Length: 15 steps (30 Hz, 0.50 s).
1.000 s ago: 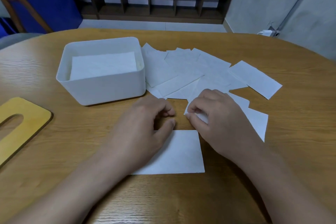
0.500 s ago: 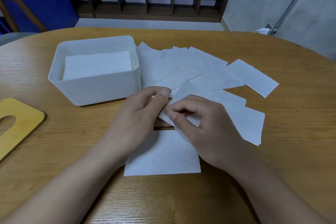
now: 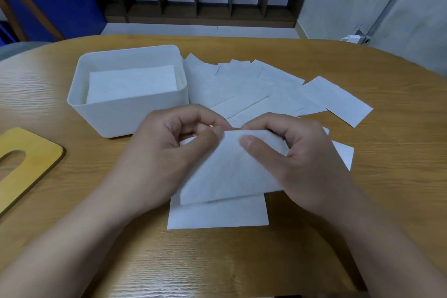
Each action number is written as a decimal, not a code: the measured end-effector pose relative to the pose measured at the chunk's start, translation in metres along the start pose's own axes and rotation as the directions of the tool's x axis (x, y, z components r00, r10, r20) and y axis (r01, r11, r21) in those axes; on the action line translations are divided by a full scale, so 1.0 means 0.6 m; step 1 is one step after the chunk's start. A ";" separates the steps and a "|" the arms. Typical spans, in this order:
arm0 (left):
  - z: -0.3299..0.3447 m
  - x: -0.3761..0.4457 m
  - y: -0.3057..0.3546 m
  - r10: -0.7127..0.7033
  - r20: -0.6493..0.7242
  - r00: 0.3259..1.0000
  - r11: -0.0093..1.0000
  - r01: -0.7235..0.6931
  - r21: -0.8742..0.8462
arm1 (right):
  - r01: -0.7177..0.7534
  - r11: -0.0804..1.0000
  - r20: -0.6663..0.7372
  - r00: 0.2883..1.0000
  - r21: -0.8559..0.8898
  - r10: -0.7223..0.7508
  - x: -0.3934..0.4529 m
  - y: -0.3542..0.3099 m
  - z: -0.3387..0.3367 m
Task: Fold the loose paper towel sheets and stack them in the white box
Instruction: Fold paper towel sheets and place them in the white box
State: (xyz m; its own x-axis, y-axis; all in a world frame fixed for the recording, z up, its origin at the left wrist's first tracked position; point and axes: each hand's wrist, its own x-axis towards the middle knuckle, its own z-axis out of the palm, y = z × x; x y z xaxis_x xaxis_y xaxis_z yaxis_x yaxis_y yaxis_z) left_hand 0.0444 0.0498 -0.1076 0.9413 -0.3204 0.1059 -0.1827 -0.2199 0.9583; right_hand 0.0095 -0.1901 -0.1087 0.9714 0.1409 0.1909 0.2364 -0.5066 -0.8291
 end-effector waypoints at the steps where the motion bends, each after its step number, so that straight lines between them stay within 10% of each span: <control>1: -0.006 0.000 -0.003 -0.029 -0.008 1.000 1.000 0.029 0.012 | -0.024 1.000 0.020 1.000 0.021 0.023 0.000 -0.002 -0.001; 9: -0.033 -0.020 -0.030 -0.173 0.102 0.980 0.974 0.155 0.166 | -0.102 0.979 0.172 0.976 -0.175 0.133 -0.013 0.002 0.007; 15: -0.027 -0.033 -0.039 -0.036 0.112 0.993 0.883 -0.021 0.469 | -0.104 0.949 0.202 0.965 -0.297 0.169 -0.013 0.007 0.012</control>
State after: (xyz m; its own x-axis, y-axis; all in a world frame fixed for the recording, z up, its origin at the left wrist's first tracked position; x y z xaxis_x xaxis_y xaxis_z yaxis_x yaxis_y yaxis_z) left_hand 0.0346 0.0764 -0.1278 0.9098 -0.4131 0.0409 -0.3139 -0.6200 0.7191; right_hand 0.0028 -0.1873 -0.1177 0.9731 0.2220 -0.0618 0.1292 -0.7479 -0.6511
